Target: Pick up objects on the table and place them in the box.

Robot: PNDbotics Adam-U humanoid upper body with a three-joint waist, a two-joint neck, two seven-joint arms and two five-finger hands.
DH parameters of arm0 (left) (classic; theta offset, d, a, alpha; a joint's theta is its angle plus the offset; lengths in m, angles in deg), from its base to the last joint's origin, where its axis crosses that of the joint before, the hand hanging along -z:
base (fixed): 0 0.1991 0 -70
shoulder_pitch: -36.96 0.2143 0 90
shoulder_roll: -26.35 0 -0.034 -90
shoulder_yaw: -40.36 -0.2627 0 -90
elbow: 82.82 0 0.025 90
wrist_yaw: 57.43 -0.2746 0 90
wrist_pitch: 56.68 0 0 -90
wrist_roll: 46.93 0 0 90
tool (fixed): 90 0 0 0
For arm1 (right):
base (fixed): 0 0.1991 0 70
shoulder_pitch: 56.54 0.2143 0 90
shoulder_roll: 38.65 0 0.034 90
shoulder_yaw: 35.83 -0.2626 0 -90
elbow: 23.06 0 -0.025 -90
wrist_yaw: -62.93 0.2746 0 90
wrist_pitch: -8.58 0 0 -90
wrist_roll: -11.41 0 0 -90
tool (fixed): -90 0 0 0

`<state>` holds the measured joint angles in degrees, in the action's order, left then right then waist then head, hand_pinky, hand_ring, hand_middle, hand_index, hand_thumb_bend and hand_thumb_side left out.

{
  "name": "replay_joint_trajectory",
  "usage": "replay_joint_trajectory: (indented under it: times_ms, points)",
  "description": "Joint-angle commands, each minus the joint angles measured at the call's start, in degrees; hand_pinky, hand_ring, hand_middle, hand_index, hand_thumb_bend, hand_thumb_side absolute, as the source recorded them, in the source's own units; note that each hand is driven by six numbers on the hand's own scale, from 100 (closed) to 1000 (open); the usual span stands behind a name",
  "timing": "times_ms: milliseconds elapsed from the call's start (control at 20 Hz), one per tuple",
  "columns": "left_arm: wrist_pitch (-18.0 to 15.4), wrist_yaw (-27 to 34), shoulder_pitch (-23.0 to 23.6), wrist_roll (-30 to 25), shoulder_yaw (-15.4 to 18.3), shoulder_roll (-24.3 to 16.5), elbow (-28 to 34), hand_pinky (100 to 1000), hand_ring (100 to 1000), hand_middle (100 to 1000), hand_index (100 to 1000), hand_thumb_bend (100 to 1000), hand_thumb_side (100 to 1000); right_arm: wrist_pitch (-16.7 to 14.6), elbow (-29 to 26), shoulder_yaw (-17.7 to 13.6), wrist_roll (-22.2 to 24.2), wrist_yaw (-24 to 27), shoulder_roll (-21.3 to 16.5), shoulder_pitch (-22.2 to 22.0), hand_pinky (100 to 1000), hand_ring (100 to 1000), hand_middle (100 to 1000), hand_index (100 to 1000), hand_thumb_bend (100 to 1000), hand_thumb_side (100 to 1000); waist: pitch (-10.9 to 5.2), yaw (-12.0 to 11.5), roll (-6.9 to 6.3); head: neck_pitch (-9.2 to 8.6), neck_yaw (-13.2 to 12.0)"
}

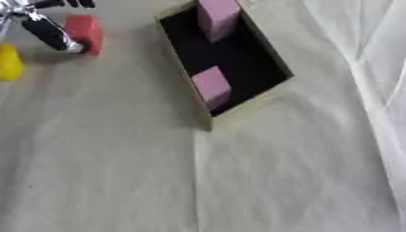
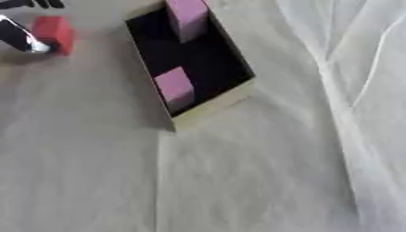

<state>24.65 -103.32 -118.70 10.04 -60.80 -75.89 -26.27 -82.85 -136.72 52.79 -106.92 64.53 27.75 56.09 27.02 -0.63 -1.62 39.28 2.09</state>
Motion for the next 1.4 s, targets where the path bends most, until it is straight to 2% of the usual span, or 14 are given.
replay_joint_trajectory:
  times_ms: [50,150,250,300,500,750,800,850,1100,1400]
  points:
    - [0.8,-0.9,-1.6,-0.8,0.1,-1.2,1.1,797,770,688,769,409,100,0.1,-0.9,-0.6,-0.5,-0.5,-0.9,0.1,871,740,775,848,100,803,-0.27,-0.2,-0.68,-0.52,-0.1]
    - [1.4,-1.3,-1.6,-1.0,0.2,-1.0,1.2,771,708,599,706,365,100,0.2,-0.9,-0.5,-0.6,-0.4,-0.7,0.1,871,740,775,848,100,803,-0.28,0.0,-0.78,-0.53,-0.1]
    - [1.8,-1.5,-1.6,-0.6,0.2,-0.9,1.4,746,666,553,665,293,100,0.3,-0.9,-0.4,-0.6,-0.4,-0.6,0.1,872,740,773,848,100,805,-0.35,0.2,-0.85,-0.49,-0.1]
    - [2.0,-1.6,-1.5,-0.1,0.1,-0.9,1.6,736,658,552,660,246,100,0.3,-0.9,-0.3,-0.6,-0.4,-0.6,0.0,872,740,772,849,100,805,-0.41,0.2,-0.85,-0.44,-0.1]
    - [1.8,0.2,-1.9,1.5,0.0,-0.8,3.7,720,639,541,645,149,100,0.6,-0.9,-0.4,-0.6,-0.3,-0.7,-0.3,872,740,770,849,100,806,-0.90,0.3,-0.88,0.19,0.1]
    - [1.2,4.4,-3.4,0.3,-2.7,0.0,11.6,710,636,538,642,162,100,0.3,-0.9,-0.7,-0.9,-0.1,-1.0,-0.6,871,740,769,849,100,803,-1.86,0.2,-0.91,1.32,0.7]
    - [1.1,5.5,-3.9,0.0,-3.5,0.6,13.4,707,636,539,641,212,186,0.3,-0.9,-0.7,-0.9,0.0,-1.0,-0.5,871,740,768,848,100,813,-2.03,0.1,-0.89,1.43,0.9]
    - [1.1,6.4,-4.3,-0.4,-4.3,1.1,15.0,706,636,539,643,174,100,0.3,-0.9,-0.7,-0.9,0.1,-1.1,-0.4,871,740,768,848,100,802,-2.18,0.1,-0.89,1.52,1.0]
    - [2.0,11.1,-5.7,-1.7,-7.5,4.4,22.1,693,632,532,636,159,100,0.6,-0.9,-0.3,-0.5,0.7,-1.0,0.1,871,739,768,848,100,802,-2.86,0.3,-1.00,1.99,1.7]
    - [4.4,14.0,-6.9,-1.9,-8.7,6.5,25.2,687,627,526,632,147,100,0.9,-0.9,-0.3,-0.4,1.3,-1.0,0.3,872,738,767,848,100,802,-3.78,0.4,-1.41,2.27,1.7]
